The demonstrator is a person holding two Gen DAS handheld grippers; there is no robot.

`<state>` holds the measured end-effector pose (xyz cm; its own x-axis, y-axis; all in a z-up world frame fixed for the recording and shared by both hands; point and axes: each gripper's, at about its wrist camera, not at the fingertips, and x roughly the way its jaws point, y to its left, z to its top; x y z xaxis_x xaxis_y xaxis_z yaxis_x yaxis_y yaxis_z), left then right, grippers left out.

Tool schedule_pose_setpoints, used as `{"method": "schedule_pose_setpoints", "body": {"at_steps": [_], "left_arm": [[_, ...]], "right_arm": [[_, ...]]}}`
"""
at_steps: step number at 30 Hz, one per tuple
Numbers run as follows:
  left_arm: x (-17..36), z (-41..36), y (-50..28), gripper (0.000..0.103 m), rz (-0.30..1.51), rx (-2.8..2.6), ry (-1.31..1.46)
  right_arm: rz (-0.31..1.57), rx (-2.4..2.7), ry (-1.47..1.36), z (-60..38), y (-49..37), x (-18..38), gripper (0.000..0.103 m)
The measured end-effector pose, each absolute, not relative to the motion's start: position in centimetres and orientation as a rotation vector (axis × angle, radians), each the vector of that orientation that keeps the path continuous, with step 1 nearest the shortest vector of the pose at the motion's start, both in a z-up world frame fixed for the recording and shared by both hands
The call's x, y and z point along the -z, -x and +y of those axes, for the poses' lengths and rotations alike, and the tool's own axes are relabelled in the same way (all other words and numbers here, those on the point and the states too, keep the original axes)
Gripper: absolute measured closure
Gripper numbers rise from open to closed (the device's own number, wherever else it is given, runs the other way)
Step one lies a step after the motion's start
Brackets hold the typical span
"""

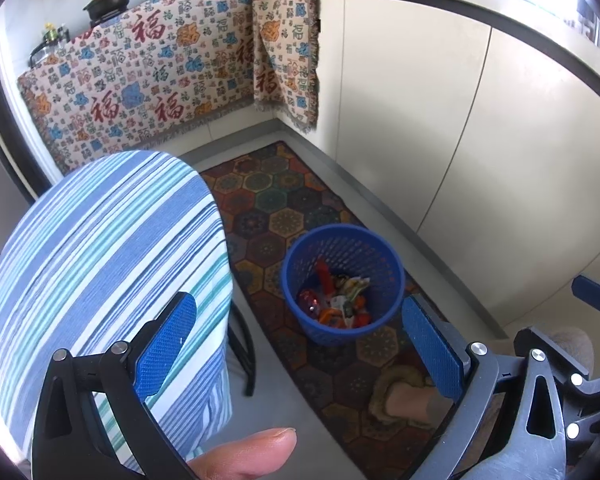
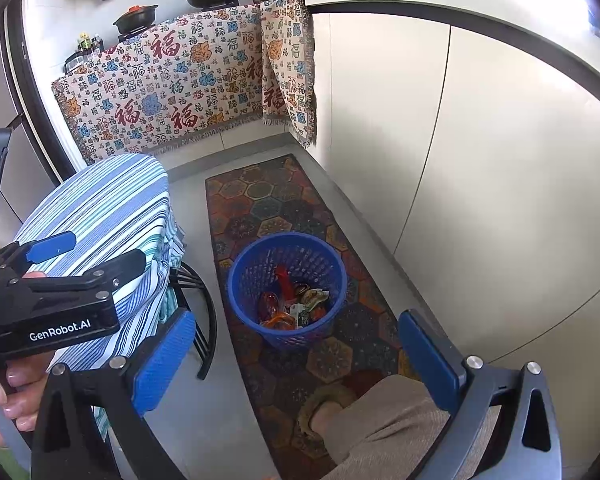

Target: Collect trash

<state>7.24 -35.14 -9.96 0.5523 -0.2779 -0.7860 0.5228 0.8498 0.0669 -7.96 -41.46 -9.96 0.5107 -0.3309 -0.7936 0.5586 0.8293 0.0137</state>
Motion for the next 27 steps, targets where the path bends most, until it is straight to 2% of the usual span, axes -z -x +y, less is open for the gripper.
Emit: {"method": "schedule_pose_setpoints", "body": {"at_steps": [27], "left_arm": [[10.22,-35.39,-6.82,0.001,0.863,0.474,-0.314]], "right_arm": [[0.900,0.549,-0.283,-41.77,7.37,10.29,0.000]]}}
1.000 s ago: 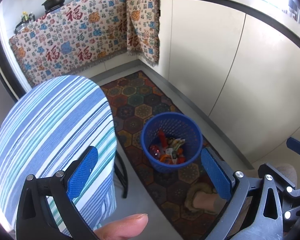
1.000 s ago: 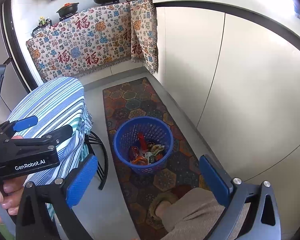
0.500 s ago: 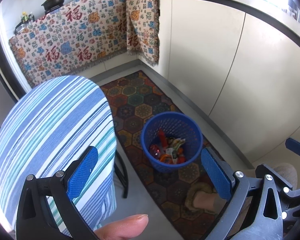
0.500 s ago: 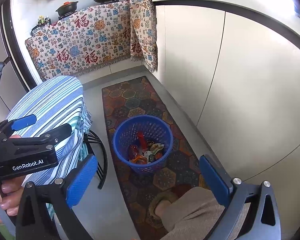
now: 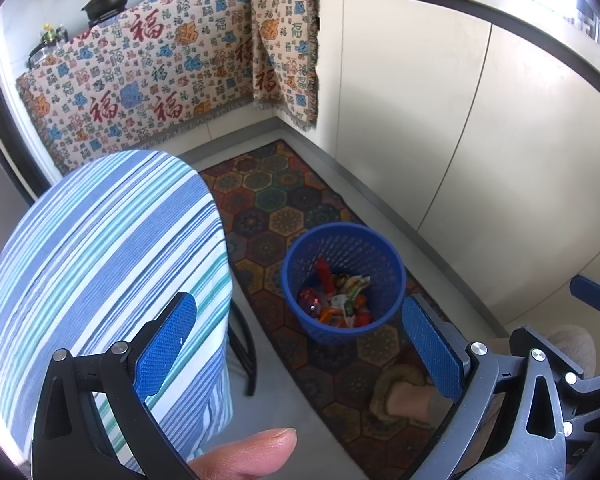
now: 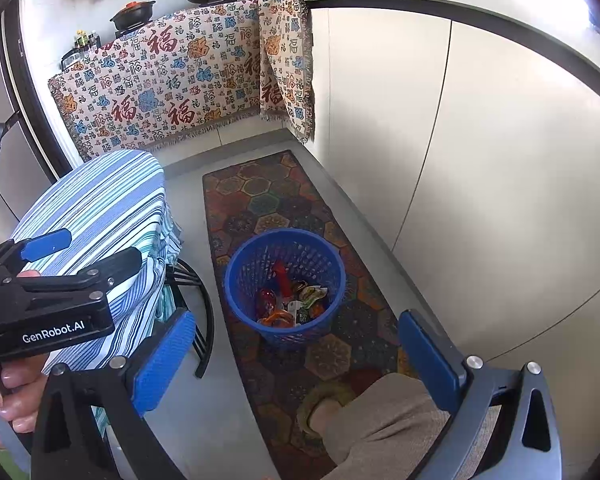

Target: Collect trash

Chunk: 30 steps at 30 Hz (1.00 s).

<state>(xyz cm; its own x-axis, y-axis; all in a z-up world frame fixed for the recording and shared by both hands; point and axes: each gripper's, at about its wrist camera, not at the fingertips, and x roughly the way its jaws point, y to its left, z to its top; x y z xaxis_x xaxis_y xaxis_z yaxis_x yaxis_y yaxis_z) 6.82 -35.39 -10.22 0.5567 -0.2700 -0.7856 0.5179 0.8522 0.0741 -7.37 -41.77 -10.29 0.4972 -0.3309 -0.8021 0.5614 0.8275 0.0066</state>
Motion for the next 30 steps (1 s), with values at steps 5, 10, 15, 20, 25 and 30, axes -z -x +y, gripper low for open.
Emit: {"method": "schedule_pose_setpoints", "body": {"at_steps": [5,10,15,20,25,30], "left_arm": [[10.26,-35.30,-6.84,0.001,0.865,0.477,-0.315],[10.14,-35.24,-6.87,0.001,0.864,0.484,-0.321],[10.02,-35.19,-6.92,0.001,0.864,0.486,-0.321],[10.01,-35.21,-6.87,0.001,0.863,0.487,-0.323],[9.81,-35.20,-7.01,0.001,0.864,0.492,-0.327],[9.72,-35.15,-7.11,0.001,0.867,0.496,-0.326]], "right_arm": [[0.891,0.550,-0.282,-41.60,7.42,10.11,0.000],[0.889,0.551,-0.286,-41.61,7.44,10.04,0.000],[0.888,0.550,-0.287,-41.71,7.52,10.07,0.000],[0.888,0.549,-0.289,-41.73,7.54,10.08,0.000],[0.888,0.549,-0.289,-41.73,7.56,10.08,0.000],[0.890,0.548,-0.289,-41.82,7.53,10.11,0.000]]}}
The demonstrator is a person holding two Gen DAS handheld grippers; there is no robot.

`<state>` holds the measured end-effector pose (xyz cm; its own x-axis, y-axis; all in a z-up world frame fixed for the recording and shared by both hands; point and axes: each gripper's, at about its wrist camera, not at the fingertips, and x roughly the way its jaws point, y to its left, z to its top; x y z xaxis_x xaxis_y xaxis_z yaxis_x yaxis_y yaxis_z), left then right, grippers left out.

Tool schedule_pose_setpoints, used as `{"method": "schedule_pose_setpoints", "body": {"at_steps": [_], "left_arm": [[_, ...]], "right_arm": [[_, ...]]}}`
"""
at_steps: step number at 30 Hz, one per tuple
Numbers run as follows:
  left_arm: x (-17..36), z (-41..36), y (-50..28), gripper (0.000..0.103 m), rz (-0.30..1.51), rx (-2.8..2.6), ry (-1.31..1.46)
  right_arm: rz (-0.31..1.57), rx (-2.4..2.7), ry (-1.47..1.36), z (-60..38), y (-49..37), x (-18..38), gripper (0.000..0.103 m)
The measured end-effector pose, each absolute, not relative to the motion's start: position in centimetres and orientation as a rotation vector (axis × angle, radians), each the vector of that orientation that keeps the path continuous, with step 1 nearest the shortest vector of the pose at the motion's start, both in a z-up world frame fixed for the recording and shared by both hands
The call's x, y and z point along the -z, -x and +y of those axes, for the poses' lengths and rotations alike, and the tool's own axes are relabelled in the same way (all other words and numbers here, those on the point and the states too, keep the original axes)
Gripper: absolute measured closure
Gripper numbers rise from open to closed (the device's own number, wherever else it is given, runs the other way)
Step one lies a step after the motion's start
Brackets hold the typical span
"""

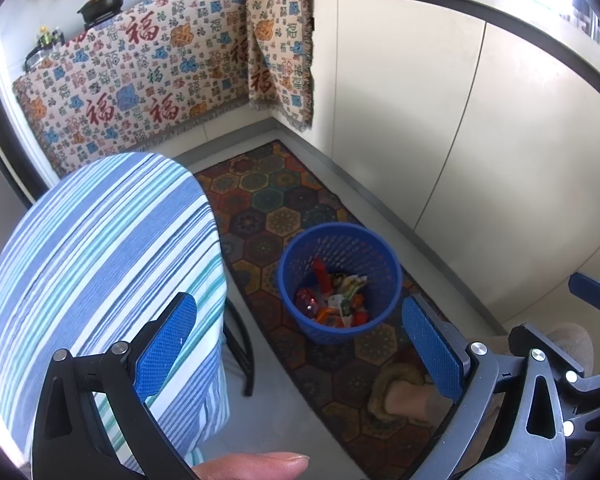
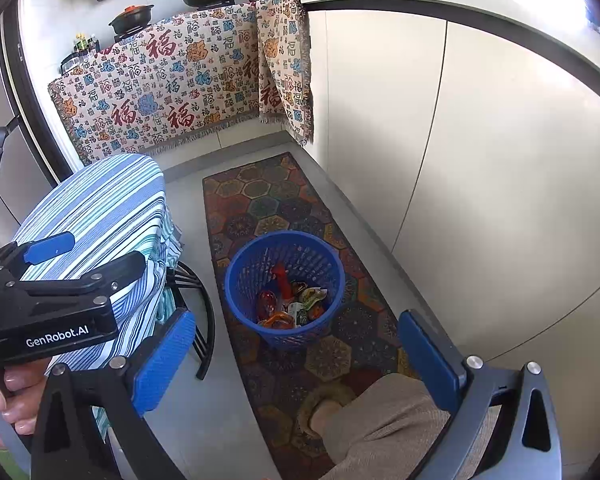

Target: Collect trash

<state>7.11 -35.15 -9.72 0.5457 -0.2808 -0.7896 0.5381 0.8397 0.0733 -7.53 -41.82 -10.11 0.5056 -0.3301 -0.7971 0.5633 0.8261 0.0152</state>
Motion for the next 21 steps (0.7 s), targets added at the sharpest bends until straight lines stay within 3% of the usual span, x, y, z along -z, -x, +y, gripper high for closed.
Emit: {"method": "schedule_pose_setpoints", "body": {"at_steps": [21], "left_arm": [[9.96,-35.09,-6.69,0.001,0.857,0.538,-0.337]], "right_arm": [[0.892,0.561,-0.303,-41.54,7.67,10.30,0.000]]}}
